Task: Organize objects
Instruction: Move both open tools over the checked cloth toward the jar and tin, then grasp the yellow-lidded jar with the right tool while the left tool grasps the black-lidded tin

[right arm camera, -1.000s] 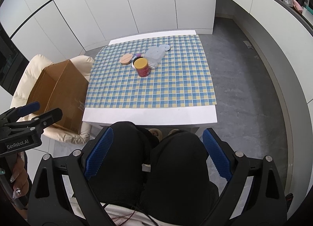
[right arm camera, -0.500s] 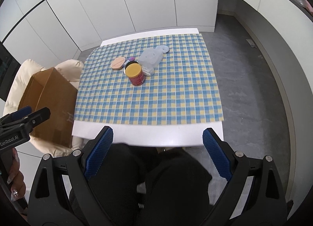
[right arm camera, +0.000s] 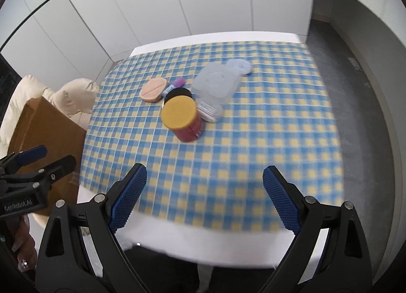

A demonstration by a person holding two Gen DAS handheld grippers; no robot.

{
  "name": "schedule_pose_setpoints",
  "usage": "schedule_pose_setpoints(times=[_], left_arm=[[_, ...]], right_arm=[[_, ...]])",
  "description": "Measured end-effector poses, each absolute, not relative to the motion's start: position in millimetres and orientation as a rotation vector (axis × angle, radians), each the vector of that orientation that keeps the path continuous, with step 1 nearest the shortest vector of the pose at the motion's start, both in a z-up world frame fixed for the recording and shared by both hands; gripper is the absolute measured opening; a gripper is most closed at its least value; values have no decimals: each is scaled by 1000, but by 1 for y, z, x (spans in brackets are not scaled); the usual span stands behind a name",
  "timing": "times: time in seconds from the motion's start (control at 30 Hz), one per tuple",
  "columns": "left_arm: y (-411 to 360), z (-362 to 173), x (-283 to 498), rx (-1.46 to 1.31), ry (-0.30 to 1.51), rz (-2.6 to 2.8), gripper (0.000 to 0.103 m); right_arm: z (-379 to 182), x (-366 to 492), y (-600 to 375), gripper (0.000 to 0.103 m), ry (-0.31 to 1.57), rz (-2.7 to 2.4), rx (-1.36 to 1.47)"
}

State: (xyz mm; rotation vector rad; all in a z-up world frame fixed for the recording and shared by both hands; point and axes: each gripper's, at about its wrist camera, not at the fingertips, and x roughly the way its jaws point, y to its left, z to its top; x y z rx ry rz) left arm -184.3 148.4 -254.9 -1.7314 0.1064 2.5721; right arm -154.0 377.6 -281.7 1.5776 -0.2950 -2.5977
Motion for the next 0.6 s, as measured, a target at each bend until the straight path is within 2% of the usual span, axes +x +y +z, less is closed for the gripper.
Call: schedule_pose_setpoints(times=[0.43,0.53,0.57,0.6], left_arm=[[148,-321,-237,-1813,87,2522,95],[147,-331,-244,-1798,79,2530,95],[148,-335,-246,-1796,75,2531,95],[148,-338,-249,-1794,68,2529,95]], right_arm=[[-366,-237,327,93,-163,-2569,1511],[-376,-246,323,85,-152,-2569,1500],[-380,-248,323,79,-140,-2581,1502],[-381,-247,323,63,-121,-2593,1499]])
